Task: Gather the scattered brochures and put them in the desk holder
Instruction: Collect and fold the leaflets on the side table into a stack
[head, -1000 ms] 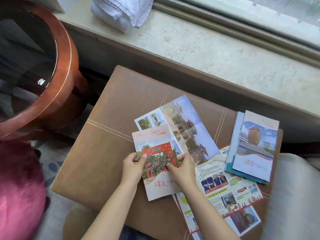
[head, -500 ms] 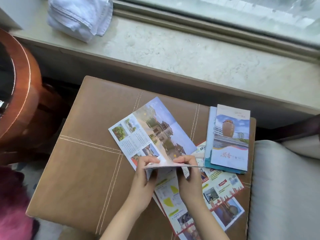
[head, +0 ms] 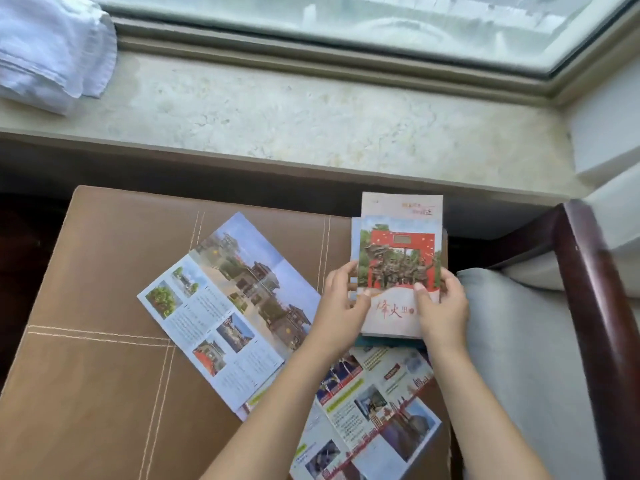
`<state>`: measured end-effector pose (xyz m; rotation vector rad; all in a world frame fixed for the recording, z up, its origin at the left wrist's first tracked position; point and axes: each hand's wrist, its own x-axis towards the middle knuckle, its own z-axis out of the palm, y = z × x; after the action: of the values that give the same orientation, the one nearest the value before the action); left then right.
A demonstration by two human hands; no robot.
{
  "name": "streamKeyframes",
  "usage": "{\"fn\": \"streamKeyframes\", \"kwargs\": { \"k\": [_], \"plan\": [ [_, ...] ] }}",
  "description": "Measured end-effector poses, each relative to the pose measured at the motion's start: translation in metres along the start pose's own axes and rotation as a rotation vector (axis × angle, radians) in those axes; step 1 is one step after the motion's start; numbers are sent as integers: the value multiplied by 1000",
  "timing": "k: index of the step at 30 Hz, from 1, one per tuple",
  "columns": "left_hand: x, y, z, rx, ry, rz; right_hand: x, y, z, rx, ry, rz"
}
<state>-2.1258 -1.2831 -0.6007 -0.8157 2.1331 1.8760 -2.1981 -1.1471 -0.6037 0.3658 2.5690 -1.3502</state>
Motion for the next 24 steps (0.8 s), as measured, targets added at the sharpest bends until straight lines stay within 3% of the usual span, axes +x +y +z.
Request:
{"fn": "streamKeyframes", "kwargs": {
  "k": [5, 8, 11, 14, 18, 21, 24],
  "plan": [
    [11, -12, 16, 380, -93, 22, 23, 19, 8, -259, 73, 5],
    [1, -25, -7, 365, -67, 63, 21, 27, 14, -374, 101, -12],
    [-5, -40, -52, 501, 96, 97, 13, 28, 11, -382, 174, 16],
    [-11, -56, -110, 654, 278, 84, -13, 21, 8, -214, 233, -94],
    [-17, -75, -179, 757, 454, -122, -75, 5, 25, -31, -37, -115],
    [-18, -83, -212, 766, 456, -327, -119, 2, 55, -8, -299, 69],
    [-19, -89, -228, 875, 412, -379, -141, 2, 82, 54, -366, 324]
  ]
}}
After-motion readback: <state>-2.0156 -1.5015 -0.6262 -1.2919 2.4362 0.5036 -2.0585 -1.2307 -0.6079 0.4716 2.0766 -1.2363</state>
